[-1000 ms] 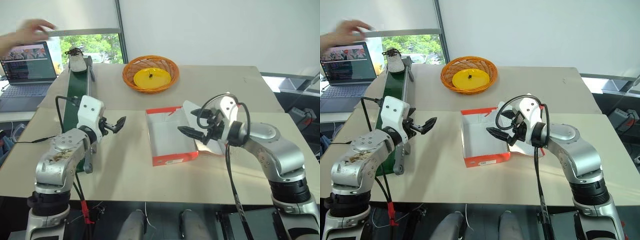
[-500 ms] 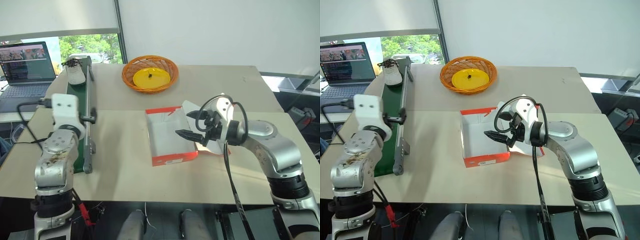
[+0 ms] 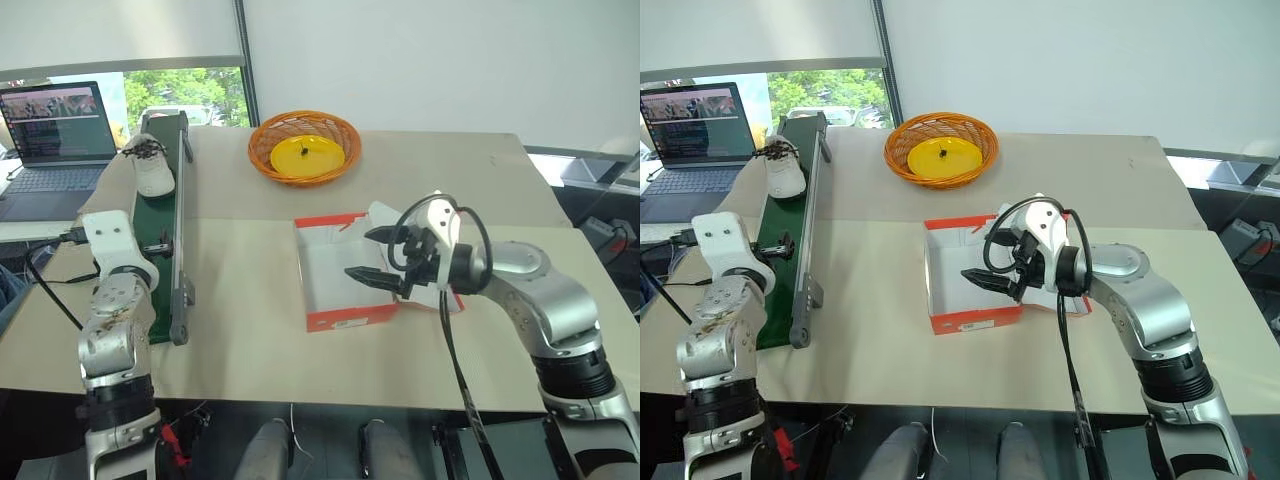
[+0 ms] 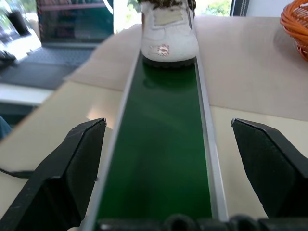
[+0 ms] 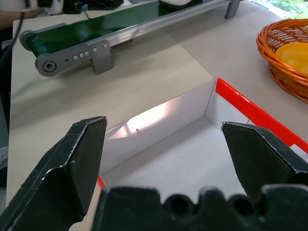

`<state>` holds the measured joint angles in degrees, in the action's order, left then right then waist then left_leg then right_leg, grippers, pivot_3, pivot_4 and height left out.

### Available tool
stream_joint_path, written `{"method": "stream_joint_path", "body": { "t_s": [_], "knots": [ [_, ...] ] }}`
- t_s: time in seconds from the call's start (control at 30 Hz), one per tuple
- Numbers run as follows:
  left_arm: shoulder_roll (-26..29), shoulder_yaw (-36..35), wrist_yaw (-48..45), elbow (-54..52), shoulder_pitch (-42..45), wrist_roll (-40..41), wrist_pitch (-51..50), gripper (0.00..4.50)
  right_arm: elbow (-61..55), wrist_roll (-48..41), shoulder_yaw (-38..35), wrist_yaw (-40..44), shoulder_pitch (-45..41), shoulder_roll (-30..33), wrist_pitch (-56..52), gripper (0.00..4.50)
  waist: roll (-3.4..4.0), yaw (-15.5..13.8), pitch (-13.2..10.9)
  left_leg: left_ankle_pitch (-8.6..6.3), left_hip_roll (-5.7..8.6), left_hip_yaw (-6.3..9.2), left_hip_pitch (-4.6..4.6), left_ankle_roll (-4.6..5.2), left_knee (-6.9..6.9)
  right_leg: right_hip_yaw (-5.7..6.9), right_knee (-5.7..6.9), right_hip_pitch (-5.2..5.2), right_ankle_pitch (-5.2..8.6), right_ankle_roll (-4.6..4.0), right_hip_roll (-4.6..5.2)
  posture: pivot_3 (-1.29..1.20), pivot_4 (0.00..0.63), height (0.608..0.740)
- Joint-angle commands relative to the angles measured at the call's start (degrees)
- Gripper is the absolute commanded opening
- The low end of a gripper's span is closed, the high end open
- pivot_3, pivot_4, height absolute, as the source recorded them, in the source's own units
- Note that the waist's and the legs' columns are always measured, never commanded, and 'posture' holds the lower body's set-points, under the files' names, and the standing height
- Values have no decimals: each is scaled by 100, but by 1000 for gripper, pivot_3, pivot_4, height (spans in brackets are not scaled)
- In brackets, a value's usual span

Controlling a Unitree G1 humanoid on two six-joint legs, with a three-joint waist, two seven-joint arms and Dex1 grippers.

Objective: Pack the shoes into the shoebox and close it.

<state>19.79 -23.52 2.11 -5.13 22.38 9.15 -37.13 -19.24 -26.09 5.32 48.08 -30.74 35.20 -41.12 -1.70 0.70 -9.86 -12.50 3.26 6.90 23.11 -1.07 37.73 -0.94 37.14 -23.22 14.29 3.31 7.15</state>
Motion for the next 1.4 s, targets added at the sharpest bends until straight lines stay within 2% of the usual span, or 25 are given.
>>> {"method": "stream_joint_path", "body": {
  "t_s": [0.03, 0.5, 0.6, 0.67, 0.77, 1.0, 1.13, 1.2, 1.4],
  "knots": [
    [106, 29, -80, 146, 312, 39, 205, 4500, -325, -127, -147, -109, 14, -35, -22, 4490, 0, 0, 0, 0, 0, 0, 1, 0, 0, 0, 0, -1, 0, 0, 0, 0, 150, 740],
    [315, -188, 259, 992, 1170, 20, -312, 4500, -665, -187, -223, -408, 212, -52, -212, 4490, -1, 34, 0, 0, 0, 0, -1, -1, 0, 0, 3, -3, -1, 2, 0, 0, 150, 740],
    [281, -385, 494, 1111, 1171, 83, -653, 4500, -698, -196, -227, -447, 217, -47, -254, 4490, -1, 33, 0, 0, 0, 0, -1, -1, 0, 0, 3, -3, -1, 2, 0, 0, 150, 740],
    [150, -763, 709, 1348, 1155, 276, -951, 4500, -701, -212, -239, -470, 217, -20, -272, 4490, 0, 31, 0, 0, 0, 1, -1, -1, 0, 0, 3, -3, -1, 2, 0, 0, 150, 740],
    [134, -781, 579, 1492, 1047, 401, -1127, 3749, -684, -206, -266, -489, 232, 39, -254, 4500, -1, 24, 1, 0, 0, 1, -7, -1, 0, 0, 4, 1, -1, 2, 0, 0, 150, 740],
    [46, -651, 428, 1374, 1041, 652, -1447, 1241, -685, -172, -283, -524, 239, 100, -214, 4500, 23, 17, 15, 2, -1, -3, -50, -6, -1, -1, 15, 33, -3, 0, -1, 0, 150, 740],
    [-13, -678, 436, 1237, 1114, 753, -1347, 186, -726, -168, -248, -574, 204, 85, -270, 4500, 23, 13, 15, 2, -6, -2, -94, -6, -5, 3, 5, 86, 18, 33, -4, 0, 150, 740],
    [-8, -634, 399, 1184, 1121, 754, -1208, 12, -729, -180, -249, -579, 204, 94, -276, 4500, 22, -6, 14, 2, -5, 0, -94, -6, -5, 4, 4, 89, 20, 39, -4, 0, 150, 740],
    [-3, -398, 94, 413, 1129, 784, -93, 12, -666, -226, -303, -551, 222, 141, -274, 4500, -7, -2, 0, 2, -6, 5, -67, -8, -5, 7, -3, 65, -4, 0, -4, 0, 150, 740]
  ]
}}
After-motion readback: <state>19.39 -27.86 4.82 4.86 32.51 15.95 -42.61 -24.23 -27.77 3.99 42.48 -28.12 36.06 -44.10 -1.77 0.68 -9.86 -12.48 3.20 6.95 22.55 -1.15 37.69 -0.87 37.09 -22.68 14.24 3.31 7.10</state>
